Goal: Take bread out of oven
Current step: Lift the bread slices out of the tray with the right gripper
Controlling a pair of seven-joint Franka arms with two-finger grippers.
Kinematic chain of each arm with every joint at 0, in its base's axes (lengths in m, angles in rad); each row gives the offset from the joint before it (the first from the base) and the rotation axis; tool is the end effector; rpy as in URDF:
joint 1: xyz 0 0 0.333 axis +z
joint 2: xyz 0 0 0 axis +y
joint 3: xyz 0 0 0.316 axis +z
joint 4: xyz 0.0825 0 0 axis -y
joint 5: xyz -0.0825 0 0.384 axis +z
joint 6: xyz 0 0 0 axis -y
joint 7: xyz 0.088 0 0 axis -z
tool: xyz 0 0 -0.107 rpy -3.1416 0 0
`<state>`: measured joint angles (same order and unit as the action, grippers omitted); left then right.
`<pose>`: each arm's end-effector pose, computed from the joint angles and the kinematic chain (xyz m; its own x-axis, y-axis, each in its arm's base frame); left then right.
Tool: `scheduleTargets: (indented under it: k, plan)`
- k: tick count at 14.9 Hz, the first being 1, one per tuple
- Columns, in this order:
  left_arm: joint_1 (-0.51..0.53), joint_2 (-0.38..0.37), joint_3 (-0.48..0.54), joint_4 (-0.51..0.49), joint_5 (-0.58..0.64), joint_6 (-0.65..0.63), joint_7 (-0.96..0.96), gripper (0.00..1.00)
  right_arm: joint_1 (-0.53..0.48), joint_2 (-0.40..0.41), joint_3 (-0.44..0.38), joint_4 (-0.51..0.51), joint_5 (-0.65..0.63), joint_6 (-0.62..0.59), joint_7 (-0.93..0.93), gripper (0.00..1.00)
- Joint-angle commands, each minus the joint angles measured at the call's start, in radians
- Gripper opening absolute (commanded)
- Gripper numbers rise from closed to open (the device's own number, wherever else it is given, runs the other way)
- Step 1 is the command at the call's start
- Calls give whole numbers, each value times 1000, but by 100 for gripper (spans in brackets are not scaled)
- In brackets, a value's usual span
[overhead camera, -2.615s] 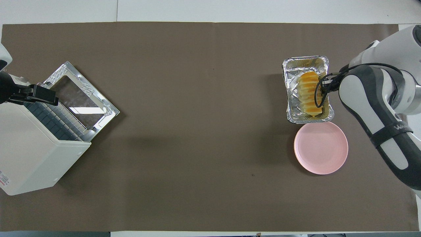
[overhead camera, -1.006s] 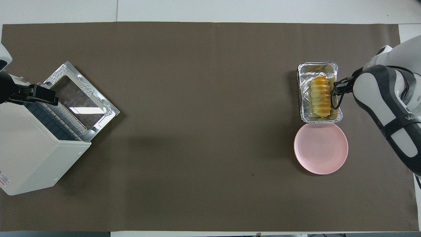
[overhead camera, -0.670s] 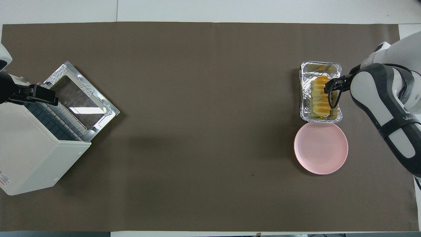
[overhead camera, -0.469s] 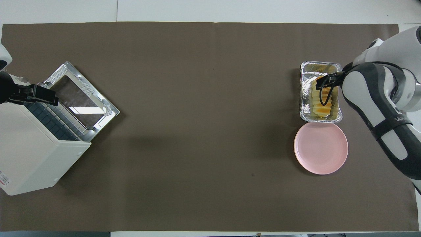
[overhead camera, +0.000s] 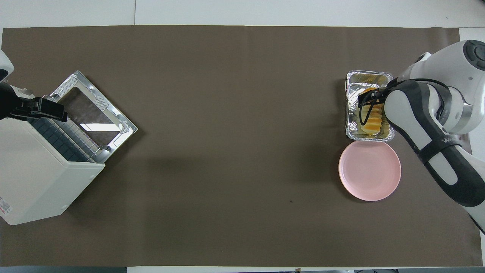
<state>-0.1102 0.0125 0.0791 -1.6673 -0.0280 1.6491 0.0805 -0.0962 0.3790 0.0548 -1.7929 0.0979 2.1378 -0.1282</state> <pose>0.5614 -0.0205 0.5786 0.9936 -0.1091 -0.0284 -0.1083 -0.9937 0.0292 0.6409 -0.0249 0.3376 0.9993 0.0305 -0.0236 0.0278 -0.9941 -0.1047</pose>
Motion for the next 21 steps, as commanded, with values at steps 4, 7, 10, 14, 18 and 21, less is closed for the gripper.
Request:
scheduleTargets:
  k: [4, 7, 10, 14, 18, 21]
  plan:
    - [12, 7, -5, 21, -9, -22, -5, 100, -10, -29, 7, -103, -3, 91, 7, 78]
    - [12, 7, -5, 21, -9, -22, -5, 100, -10, -35, 7, -109, -4, 83, -4, 13]
    - [12, 7, -5, 21, -9, -22, -5, 100, -8, -38, 8, -92, -9, 56, -37, 0]
    - [12, 7, -5, 21, -9, -22, -5, 100, 13, -42, 11, -19, -15, -51, -30, 0]
    - [14, 7, -5, 21, -9, -22, -5, 100, 15, -89, 11, 59, -18, -201, -24, 0]
    - [15, 7, -5, 21, -9, -22, -5, 100, 13, -98, 11, 49, -18, -181, -24, 0]
